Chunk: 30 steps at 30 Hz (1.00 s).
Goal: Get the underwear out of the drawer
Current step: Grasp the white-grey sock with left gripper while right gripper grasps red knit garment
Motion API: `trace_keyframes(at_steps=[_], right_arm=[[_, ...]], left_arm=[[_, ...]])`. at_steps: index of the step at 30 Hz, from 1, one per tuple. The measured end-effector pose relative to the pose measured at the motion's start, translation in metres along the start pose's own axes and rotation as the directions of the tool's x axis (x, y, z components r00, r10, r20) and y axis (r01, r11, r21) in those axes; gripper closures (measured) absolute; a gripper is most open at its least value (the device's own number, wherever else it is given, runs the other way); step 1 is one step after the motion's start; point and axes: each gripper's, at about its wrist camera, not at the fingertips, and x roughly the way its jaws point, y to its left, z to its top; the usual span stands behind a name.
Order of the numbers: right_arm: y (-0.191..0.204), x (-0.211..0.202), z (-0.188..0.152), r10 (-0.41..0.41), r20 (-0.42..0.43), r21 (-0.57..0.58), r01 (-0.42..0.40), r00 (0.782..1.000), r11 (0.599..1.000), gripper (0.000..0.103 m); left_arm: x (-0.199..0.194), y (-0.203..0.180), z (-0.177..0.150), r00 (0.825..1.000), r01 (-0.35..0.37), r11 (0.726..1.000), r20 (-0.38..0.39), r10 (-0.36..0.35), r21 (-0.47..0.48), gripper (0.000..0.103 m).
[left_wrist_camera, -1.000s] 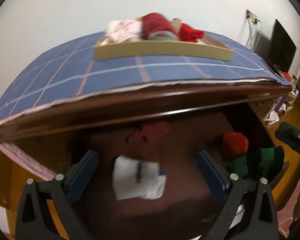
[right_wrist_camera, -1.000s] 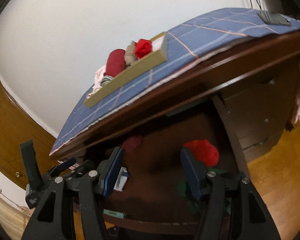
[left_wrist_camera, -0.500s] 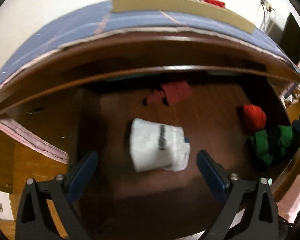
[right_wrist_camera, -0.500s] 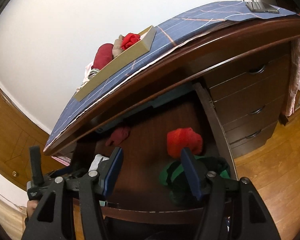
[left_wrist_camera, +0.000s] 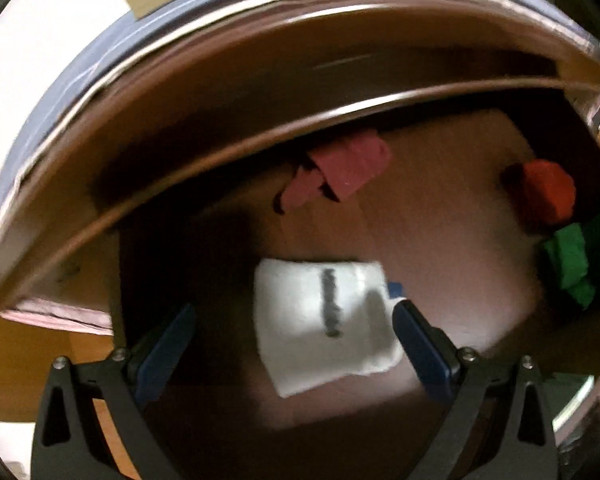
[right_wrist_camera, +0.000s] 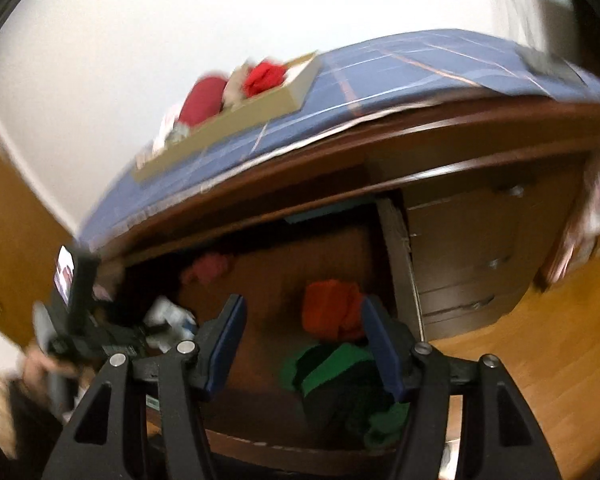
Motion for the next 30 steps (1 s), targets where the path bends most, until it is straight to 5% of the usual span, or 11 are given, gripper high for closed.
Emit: trace_keyframes(at_steps=[3,8,18,25,30], right_arm=[[0.016,0.020,0.006,0.010,-0.104,-0.115,-0.022,0.995,0.993,0.041],[0.038,0.057,0.005,-0.098,-0.247,-0.315,0.016,0.964,0.949,0.041],[0.033,0.115,0.006,-0.278,-0.440,-0.484,0.036,0.854,0.874,0.041],[0.042,0.132,0.000,-0.387,-0.414,-0.612,0.063,0.824,0.789,0.041],[0.041,0.132,-0.007,-0.459,-0.362,-0.675,0.112,0.811,0.729,0.053]], left_arm=[[0.005,-0.001,0.005,0.999,0.024,0.999,-0.029,-0.024,0.033,0.003],[0.018,-0.011,0.002,0.997,0.021,0.995,-0.077,-0.014,0.097,0.003],[0.043,-0.021,-0.001,0.977,0.073,0.980,-0.208,-0.034,0.184,0.005],[0.055,-0.003,0.000,0.945,0.227,0.971,-0.257,-0.201,0.075,0.031],[0.049,-0.001,-0.007,0.956,0.233,0.969,-0.200,-0.214,0.078,0.060]])
